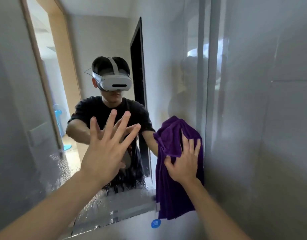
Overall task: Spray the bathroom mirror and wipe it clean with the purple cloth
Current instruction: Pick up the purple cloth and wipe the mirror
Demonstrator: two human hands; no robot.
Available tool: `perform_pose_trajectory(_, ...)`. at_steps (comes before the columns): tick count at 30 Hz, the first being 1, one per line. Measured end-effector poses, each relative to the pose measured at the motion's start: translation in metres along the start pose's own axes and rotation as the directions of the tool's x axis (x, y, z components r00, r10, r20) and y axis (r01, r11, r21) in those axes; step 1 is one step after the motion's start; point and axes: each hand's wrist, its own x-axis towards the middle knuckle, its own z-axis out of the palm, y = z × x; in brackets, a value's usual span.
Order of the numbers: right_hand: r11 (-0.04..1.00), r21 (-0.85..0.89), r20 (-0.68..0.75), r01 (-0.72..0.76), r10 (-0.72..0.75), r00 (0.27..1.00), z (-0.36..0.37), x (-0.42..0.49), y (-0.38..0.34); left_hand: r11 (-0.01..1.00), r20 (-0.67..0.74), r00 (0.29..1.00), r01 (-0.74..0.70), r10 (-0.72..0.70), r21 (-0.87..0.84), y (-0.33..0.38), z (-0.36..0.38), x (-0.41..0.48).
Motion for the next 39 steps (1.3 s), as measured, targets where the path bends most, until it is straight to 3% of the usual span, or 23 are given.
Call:
perform_pose_trajectory(3, 0.998, 0.052, -0.088, -0.026, 0.031, 0.996, -0.008, 0.009, 0.016, 1.000, 0.014, 1.000, -0.009, 0.009, 0.000, 0.000, 0.001, 0.002)
perform_pose_trajectory(6, 0.960, 0.217, -0.188, -0.177, 0.219, 0.957, -0.016, 0.030, 0.011, 1.000, -0.001, 1.000, 0.006, -0.006, -0.007, 0.004, 0.001, 0.003)
perform_pose_trajectory(11, 0.926, 0.206, -0.247, -0.317, 0.363, 0.898, -0.006, 0.058, -0.045, 1.000, -0.024, 1.000, -0.004, 0.004, -0.021, 0.004, 0.004, 0.003)
perform_pose_trajectory(13, 0.950, 0.168, -0.215, -0.263, 0.296, 0.931, -0.001, 0.051, -0.067, 1.000, -0.034, 0.999, -0.007, 0.006, -0.020, 0.003, 0.005, 0.003)
perform_pose_trajectory(16, 0.995, 0.098, -0.115, -0.026, 0.037, 0.993, 0.017, 0.015, -0.088, 1.000, -0.049, 0.999, 0.007, -0.008, -0.016, 0.002, 0.007, 0.003)
perform_pose_trajectory(19, 0.984, -0.007, -0.014, 0.180, -0.180, 0.984, 0.041, -0.031, -0.083, 0.999, -0.105, 0.994, 0.000, -0.006, -0.053, 0.003, 0.010, 0.002)
perform_pose_trajectory(27, 0.951, -0.103, 0.031, 0.291, -0.290, 0.957, 0.065, -0.083, -0.002, 0.998, -0.093, 0.996, -0.008, 0.003, -0.061, 0.004, 0.010, 0.003)
perform_pose_trajectory(30, 0.976, -0.077, -0.025, 0.206, -0.208, 0.978, 0.057, -0.080, 0.041, 0.999, -0.094, 0.996, -0.007, 0.003, -0.048, 0.005, 0.011, 0.004)
perform_pose_trajectory(33, 0.997, 0.075, -0.096, 0.031, -0.024, 0.995, 0.045, -0.073, 0.075, 0.999, -0.091, 0.996, -0.003, -0.002, -0.052, 0.006, 0.012, 0.004)
perform_pose_trajectory(35, 0.984, 0.173, -0.098, -0.053, 0.071, 0.993, 0.043, -0.071, 0.080, 0.998, -0.094, 0.996, 0.000, -0.006, -0.062, 0.006, 0.012, 0.003)
perform_pose_trajectory(39, 0.970, 0.177, -0.079, -0.169, 0.185, 0.980, 0.048, -0.080, 0.070, 0.998, -0.083, 0.996, -0.012, 0.007, -0.054, 0.007, 0.012, 0.003)
